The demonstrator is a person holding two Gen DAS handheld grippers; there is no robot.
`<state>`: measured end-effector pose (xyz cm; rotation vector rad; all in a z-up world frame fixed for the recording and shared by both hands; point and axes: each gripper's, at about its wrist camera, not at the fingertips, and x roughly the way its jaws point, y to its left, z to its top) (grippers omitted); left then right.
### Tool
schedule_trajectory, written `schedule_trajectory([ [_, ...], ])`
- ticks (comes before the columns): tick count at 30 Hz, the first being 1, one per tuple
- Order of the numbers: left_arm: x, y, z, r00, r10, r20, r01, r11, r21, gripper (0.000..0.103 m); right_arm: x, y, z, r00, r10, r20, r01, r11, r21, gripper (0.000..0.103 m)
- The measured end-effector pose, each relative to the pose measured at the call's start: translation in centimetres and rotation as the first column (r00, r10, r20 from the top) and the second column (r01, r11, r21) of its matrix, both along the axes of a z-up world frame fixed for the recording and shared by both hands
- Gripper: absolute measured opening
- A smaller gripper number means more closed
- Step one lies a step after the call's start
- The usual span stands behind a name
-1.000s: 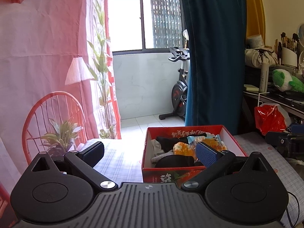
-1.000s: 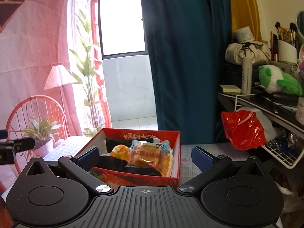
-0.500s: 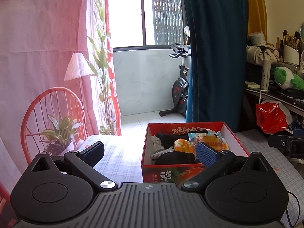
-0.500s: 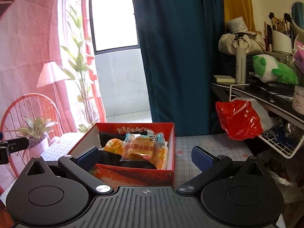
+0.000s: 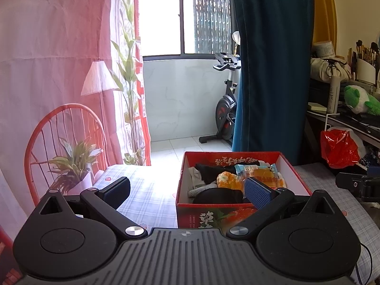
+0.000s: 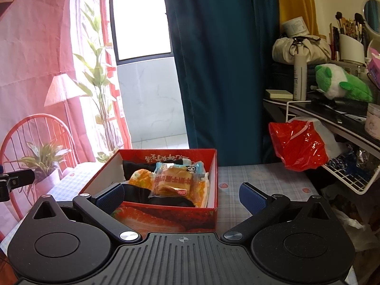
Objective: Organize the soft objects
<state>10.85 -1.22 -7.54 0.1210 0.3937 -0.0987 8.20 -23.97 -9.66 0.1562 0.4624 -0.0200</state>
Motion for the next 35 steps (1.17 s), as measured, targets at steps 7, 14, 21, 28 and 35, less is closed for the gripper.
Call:
schedule_trajectory([
  [7, -0.14, -0.18, 0.05, 1.000, 0.007, 0.000, -0.007, 1.000, -0.006, 0.103, 0.04, 0.00, 0.07, 1.000, 0.000, 0.002, 0.000, 1.000, 0.000, 0.103],
  [14, -0.17, -0.18, 0.07, 1.000, 0.008, -0.001, -0.008, 1.000, -0.008, 0.103, 0.04, -0.06, 0.23, 1.000, 0.000, 0.003, 0.000, 1.000, -0.009, 0.103],
  [21, -0.23, -0.25, 0.10, 1.000, 0.010, -0.003, -0.011, 1.000, -0.009, 0.103, -0.06, -0.26, 0.35, 1.000, -0.001, 0.007, 0.002, 1.000, -0.018, 0.103],
  [28, -0.19, -0.28, 0.10, 1.000, 0.010, -0.008, -0.010, 1.000, -0.013, 0.103, 0.03, -0.37, 0.33, 1.000, 0.000, 0.004, 0.000, 1.000, -0.028, 0.103],
  [35, -0.34, -0.43, -0.01, 1.000, 0.012, -0.007, -0.012, 1.000, -0.016, 0.103, 0.07, -0.41, 0.31, 1.000, 0.002, 0.003, -0.002, 1.000, -0.030, 0.103],
])
